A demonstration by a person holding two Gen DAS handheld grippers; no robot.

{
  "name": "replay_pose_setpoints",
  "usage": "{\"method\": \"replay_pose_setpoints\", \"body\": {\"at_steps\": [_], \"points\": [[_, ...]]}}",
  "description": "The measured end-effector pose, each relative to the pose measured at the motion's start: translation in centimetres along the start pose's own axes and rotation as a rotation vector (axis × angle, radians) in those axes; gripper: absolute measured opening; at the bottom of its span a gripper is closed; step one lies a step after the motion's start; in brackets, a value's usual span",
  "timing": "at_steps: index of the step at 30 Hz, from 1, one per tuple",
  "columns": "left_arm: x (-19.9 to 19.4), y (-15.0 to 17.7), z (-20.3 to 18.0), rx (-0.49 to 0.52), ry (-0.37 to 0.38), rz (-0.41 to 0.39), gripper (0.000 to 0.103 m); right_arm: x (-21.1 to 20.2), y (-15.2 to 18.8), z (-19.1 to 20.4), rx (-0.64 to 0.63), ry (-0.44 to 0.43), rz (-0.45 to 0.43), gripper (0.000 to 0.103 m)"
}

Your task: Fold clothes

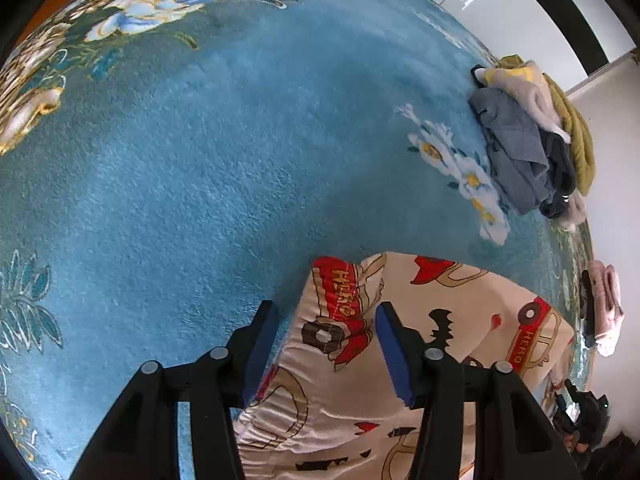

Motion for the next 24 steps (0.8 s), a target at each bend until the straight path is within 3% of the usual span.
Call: {"method": "replay_pose_setpoints", "body": {"at_steps": [3,9,14,16,22,24], "points": [[0.2,-0.1,-0.2,-0.008,-0.012,-0.014,0.033,-0.1,0.0,0.4,0.003,-0.005,-0.022,0.014],[-1.9,0.2,-0.2,-0.042,0.021,-0.092,0.019,-2.6,-0.4,2.9,-0.036,-0.067,-0.111,0.010],[-7.7,0.9,0.3,-0.026,0.085,-0.208,0.018,-10.9,-0.4,6.9,-0.169,-0.038,-0.258,0.010],[-8.6,0.7,0.2,-0.004,0.052,-0.227,0.018,-13.8,-0.8,8.5,-0.211,0.001,-0.311,0.010],[-6.8,-1.2,1.2,-0.066,0.017,-0.215,0.018,-11.3,-5.0,9.9,-0.212,0.115,-0.301,0.010],[-6.1,-1.4,1.4,-0.068,0.011,-0.208,0.018,-9.6,-6.0,8.1,-0.177,0.092,-0.258,0.010]]}}
Point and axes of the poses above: each gripper's, at about its wrist camera, not at the fingertips, and x roughly the way its jaws point, z to its left, y to its underside, the point moved 2 cm from there along x, roughly the way its jaws point, and after that the axes turned 5 degrees about -z, right-handed, at the moved point
